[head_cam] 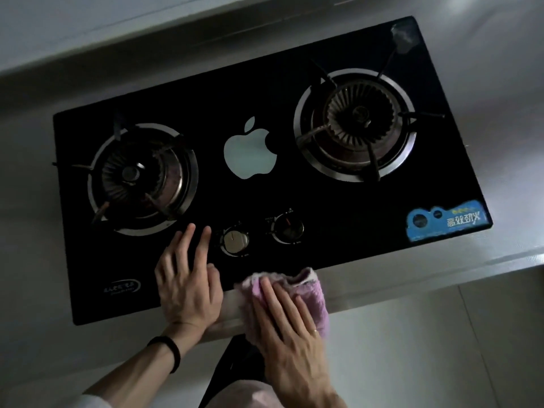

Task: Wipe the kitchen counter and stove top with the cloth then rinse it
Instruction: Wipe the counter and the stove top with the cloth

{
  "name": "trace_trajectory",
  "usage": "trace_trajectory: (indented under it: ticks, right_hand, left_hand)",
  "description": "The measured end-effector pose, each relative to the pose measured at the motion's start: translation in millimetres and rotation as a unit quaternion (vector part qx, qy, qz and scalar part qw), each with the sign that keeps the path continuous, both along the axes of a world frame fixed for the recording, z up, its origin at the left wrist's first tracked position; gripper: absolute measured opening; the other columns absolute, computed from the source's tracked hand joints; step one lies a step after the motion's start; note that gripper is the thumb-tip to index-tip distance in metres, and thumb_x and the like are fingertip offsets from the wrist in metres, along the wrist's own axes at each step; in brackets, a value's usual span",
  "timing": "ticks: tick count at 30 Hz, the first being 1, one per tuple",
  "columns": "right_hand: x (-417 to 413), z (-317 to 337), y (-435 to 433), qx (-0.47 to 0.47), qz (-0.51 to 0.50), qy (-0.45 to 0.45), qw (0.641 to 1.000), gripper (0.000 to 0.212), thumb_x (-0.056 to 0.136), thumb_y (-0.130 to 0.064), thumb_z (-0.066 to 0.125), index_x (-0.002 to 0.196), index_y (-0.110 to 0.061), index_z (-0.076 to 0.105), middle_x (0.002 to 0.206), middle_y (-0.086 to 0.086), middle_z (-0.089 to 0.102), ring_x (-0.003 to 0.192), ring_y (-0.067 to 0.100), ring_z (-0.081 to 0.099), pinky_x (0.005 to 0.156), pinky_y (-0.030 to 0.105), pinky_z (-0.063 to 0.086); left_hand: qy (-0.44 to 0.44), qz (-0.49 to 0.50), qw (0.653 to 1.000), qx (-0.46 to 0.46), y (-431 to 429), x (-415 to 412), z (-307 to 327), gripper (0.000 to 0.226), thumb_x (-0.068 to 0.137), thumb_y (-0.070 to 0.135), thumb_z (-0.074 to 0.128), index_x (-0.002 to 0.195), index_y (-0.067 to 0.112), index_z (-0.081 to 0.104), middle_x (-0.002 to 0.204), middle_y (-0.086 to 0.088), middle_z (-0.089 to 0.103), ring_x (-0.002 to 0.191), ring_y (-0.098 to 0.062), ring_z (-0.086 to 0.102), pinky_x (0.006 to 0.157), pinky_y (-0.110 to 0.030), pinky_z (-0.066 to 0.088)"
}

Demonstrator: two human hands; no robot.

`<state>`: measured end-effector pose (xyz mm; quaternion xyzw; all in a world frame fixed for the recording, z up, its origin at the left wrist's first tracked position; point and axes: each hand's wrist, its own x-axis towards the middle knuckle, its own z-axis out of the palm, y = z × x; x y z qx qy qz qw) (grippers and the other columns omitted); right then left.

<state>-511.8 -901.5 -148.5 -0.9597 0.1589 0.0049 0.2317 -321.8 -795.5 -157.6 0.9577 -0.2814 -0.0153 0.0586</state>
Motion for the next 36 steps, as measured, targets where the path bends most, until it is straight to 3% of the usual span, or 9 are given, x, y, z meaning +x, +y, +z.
trace_trajectory:
  ticks: [2,9,15,17,22,25,29,32,36]
  right_hand:
    - [-23.1,-2.3,-20.1,-0.002,0.020,-0.002,1.000,0.075,0.085,-0.020,0.053,0.159,-0.023,0.040,0.170,-0.003,0.028,0.154,0.017,0.032,0.120,0.039,0.032]
    - [-60.4,0.2,-117.5,0.018,0.007,0.004,1.000,0.064,0.100,-0.025,0.053,0.161,-0.027,0.035,0.170,-0.009,0.026,0.157,0.016,0.026,0.128,0.040,0.019]
    - [-102.3,4.9,-186.5,-0.012,-0.136,0.007,0.991,0.054,0.102,-0.023,0.049,0.155,-0.012,0.045,0.166,0.006,0.035,0.156,0.026,0.029,0.124,0.057,0.029]
    - [-107.0,10.7,-207.0,-0.006,-0.226,0.017,0.974,0.055,0.104,-0.022,0.042,0.157,-0.010,0.040,0.167,0.011,0.031,0.159,0.026,0.022,0.123,0.062,0.028]
    - [-77.1,14.6,-236.2,0.025,-0.430,0.054,0.901,0.063,0.105,-0.029,0.022,0.165,-0.010,0.017,0.172,0.012,0.009,0.161,0.026,0.003,0.130,0.052,0.008]
    - [-44.7,17.5,-250.9,0.065,-0.502,0.033,0.862,0.071,0.098,-0.030,0.022,0.166,-0.014,0.009,0.174,0.008,0.004,0.161,0.023,-0.003,0.131,0.051,0.001]
    - [-1.3,22.7,-225.3,0.034,-0.384,0.007,0.922,0.068,0.096,-0.016,0.029,0.164,-0.011,0.020,0.172,0.008,0.009,0.161,0.025,0.001,0.130,0.043,-0.006]
    - [15.8,25.9,-188.0,0.029,-0.283,0.000,0.959,0.062,0.099,-0.010,0.038,0.161,-0.010,0.028,0.169,0.009,0.018,0.160,0.026,0.010,0.131,0.048,0.006]
    - [26.7,31.5,-138.7,0.107,-0.086,-0.010,0.991,0.082,0.090,0.003,0.061,0.162,-0.020,0.029,0.171,-0.005,0.019,0.160,0.012,0.010,0.131,0.038,0.009]
  left_hand:
    - [-0.002,-0.001,1.000,0.000,-0.4,-0.8,-1.1,0.068,0.091,0.026,0.043,0.159,0.023,0.040,0.167,-0.004,0.033,0.142,-0.038,0.041,0.106,-0.054,0.036]
    - [0.001,0.004,1.000,0.010,4.3,0.6,-6.1,0.069,0.090,0.029,0.039,0.159,0.026,0.038,0.169,-0.001,0.029,0.143,-0.036,0.039,0.106,-0.055,0.036]
    - [0.006,0.011,1.000,0.007,8.0,1.5,-12.2,0.067,0.093,0.034,0.035,0.160,0.031,0.035,0.170,0.002,0.026,0.139,-0.039,0.041,0.104,-0.058,0.036]
    - [0.005,0.012,1.000,-0.001,9.3,0.9,-14.2,0.067,0.094,0.036,0.034,0.161,0.032,0.034,0.170,0.003,0.026,0.139,-0.040,0.040,0.104,-0.059,0.036]
    - [-0.004,0.008,1.000,-0.021,5.8,-2.2,-9.8,0.066,0.095,0.035,0.035,0.161,0.029,0.036,0.169,0.001,0.029,0.140,-0.040,0.041,0.105,-0.058,0.035]
    - [-0.014,0.005,1.000,-0.020,2.7,-4.0,-7.8,0.065,0.094,0.032,0.036,0.159,0.027,0.038,0.167,-0.002,0.033,0.141,-0.039,0.041,0.106,-0.057,0.035]
    - [-0.014,0.005,1.000,-0.013,2.6,-3.2,-7.9,0.068,0.092,0.029,0.038,0.160,0.027,0.037,0.167,-0.003,0.034,0.142,-0.039,0.041,0.106,-0.057,0.034]
    - [-0.012,0.006,1.000,-0.005,2.5,-4.0,-7.6,0.069,0.092,0.029,0.039,0.161,0.027,0.035,0.167,-0.003,0.033,0.143,-0.038,0.040,0.105,-0.057,0.034]
    - [-0.001,0.008,1.000,0.005,1.8,-4.7,-5.5,0.072,0.089,0.029,0.040,0.161,0.026,0.035,0.169,-0.003,0.031,0.143,-0.038,0.041,0.104,-0.057,0.036]
